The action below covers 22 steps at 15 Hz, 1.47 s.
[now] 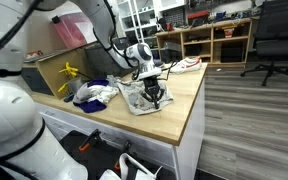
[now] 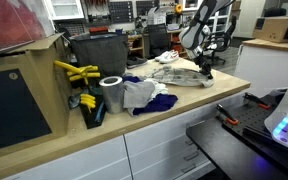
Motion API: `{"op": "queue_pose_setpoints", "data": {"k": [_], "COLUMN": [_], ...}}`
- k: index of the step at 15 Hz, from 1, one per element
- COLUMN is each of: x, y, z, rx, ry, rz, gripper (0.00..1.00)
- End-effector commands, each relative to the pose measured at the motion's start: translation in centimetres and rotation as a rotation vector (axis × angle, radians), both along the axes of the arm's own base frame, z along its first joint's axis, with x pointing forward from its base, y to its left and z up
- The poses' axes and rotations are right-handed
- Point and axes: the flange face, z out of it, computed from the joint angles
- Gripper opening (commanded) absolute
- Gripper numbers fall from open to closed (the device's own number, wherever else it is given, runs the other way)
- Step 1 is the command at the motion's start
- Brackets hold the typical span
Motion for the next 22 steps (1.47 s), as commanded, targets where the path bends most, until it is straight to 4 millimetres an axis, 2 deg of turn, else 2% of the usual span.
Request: {"op": "queue_pose_setpoints", "data": {"k": [1, 5, 8, 12, 17, 22], "x": [-3.6, -6.4, -7.6, -7.0, -3.1, -0.2], "y": [-3.4, -7.5, -8.8, -7.2, -4.3, -3.0], "z": [0.4, 0.4, 1.0, 3.5, 8.0, 10.8], "rx": [-0.06, -0.109, -0.109, -0.074, -0.024, 0.03], "ry": [0.043, 0.083, 0.095, 0.032, -0.138, -0.264], "rz": [-0.03, -0.075, -0.097, -0.08, -0.074, -0.1], "gripper": [0.0, 0.0, 0.0, 0.0, 0.0, 0.0]}}
